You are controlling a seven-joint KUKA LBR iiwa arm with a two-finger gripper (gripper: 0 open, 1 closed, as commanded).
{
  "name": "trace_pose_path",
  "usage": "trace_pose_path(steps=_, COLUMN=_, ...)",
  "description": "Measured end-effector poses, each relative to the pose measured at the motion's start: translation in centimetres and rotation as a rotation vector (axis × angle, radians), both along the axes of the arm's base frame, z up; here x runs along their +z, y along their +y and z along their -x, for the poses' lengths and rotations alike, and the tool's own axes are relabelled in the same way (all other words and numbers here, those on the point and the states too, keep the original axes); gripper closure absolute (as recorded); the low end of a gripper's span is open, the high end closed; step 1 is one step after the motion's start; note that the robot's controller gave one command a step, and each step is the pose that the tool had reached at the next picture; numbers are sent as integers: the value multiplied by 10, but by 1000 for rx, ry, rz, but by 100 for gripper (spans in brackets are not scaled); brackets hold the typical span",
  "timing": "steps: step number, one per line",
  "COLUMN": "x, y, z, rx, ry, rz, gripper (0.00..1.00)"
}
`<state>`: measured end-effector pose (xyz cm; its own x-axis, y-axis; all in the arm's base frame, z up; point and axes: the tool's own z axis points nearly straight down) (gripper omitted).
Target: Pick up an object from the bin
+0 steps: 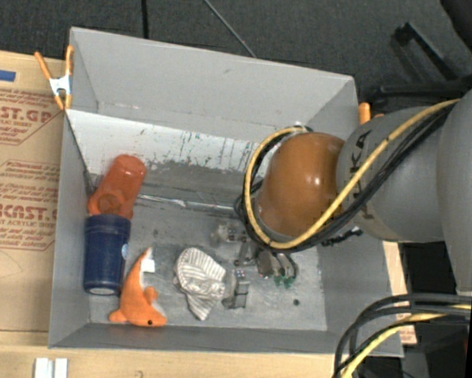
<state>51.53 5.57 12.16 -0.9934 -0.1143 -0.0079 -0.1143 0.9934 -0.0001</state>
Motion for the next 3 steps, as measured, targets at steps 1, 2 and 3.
trace_pose_path(steps=1, x=-54, y=24, z=4, rx=-35, ry=9, rz=0, gripper=0)
trace_pose_path(steps=2, x=-51, y=45, z=10, rx=7, ry=6, rz=-1, gripper=100)
trace_pose_path(steps=3, x=-51, y=45, z=10, rx=7, ry=6, rz=-1, gripper=100)
